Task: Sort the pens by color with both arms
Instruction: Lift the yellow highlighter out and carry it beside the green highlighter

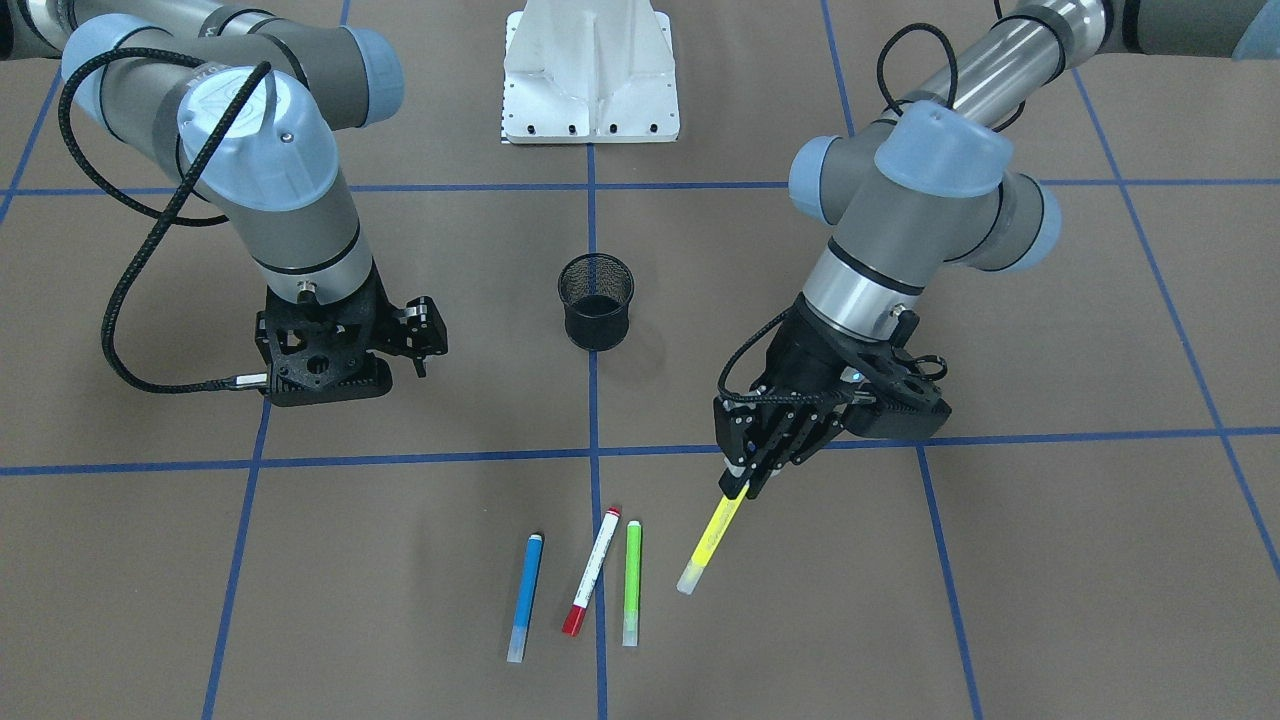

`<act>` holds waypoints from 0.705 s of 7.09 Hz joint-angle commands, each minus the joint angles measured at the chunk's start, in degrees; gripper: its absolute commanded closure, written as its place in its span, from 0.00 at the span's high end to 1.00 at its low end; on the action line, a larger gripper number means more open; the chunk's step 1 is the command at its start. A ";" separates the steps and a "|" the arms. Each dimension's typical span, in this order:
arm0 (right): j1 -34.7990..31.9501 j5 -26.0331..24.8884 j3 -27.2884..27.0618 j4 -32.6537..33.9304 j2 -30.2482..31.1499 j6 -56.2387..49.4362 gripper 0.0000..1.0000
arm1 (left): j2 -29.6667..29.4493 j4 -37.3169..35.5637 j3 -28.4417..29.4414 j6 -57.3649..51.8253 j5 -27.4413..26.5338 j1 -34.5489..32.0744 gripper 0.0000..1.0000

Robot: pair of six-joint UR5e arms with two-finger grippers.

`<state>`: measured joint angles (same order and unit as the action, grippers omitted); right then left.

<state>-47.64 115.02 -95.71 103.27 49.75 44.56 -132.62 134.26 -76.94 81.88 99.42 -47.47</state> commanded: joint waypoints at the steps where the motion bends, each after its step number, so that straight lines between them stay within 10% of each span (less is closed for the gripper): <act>1: 0.00 -0.06 0.00 0.00 0.00 0.00 0.99 | -0.71 7.22 8.09 -0.32 -15.59 5.61 0.00; 4: 0.00 -0.06 0.17 0.00 0.08 0.00 0.99 | -2.81 7.51 13.30 -0.32 -27.07 11.60 0.00; 5: 0.00 -0.06 0.17 0.00 0.08 0.00 0.99 | -3.60 7.60 14.44 -0.32 -28.05 11.96 0.16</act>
<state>-47.64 114.97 -95.56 103.27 49.82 44.56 -135.25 141.71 -63.96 81.54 73.48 -36.51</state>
